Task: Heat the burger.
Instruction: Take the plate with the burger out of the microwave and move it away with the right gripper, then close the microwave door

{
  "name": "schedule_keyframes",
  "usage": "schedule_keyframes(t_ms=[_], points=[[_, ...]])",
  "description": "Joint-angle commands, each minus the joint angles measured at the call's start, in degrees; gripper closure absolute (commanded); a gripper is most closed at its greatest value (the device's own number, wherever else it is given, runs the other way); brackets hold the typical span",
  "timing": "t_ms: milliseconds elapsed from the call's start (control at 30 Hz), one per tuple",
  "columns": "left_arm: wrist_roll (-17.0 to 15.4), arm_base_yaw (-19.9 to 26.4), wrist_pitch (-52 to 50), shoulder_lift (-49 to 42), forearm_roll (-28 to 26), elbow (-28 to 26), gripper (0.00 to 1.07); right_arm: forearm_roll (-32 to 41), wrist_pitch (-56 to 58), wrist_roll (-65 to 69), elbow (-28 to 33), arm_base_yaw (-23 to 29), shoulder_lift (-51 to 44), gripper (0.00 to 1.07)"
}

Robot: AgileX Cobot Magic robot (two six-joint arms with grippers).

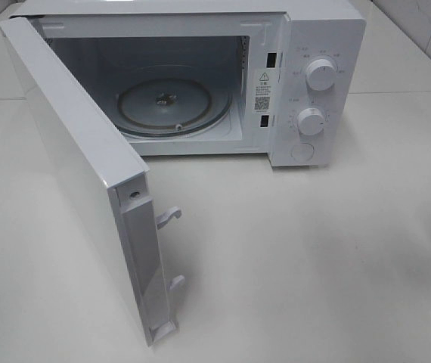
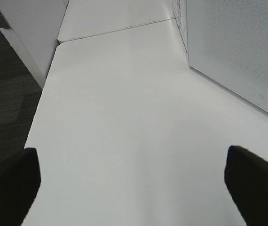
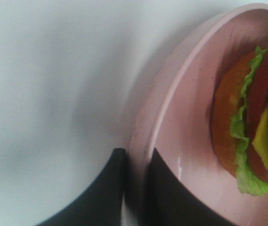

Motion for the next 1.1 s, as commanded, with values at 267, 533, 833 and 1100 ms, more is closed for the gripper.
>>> schedule_keyframes(t_ms=[267,533,833,1100], points=[[-0.17,0.23,-0.63,-0.97,-0.11,0.17,0.06,-1.83,-1.60,1.32,-0.52,-0.29,-0.29,0.94],[-0.17,0.23,-0.63,-0.97,-0.11,0.17,0.06,4.18,-6.93,-3.32,-0.52,-0.17,-0.29,0.56],[-0.17,0.23,-0.63,-0.97,-0.11,0.17,0.06,20.05,-8.08,-14.90,-1.09,-0.06,-2.64,0.29],[-0.17,0.23,-0.63,-0.97,-0.11,0.17,0.06,39.76,2.35,-34.66,-5.50,-0.06,-8.71,0.31]])
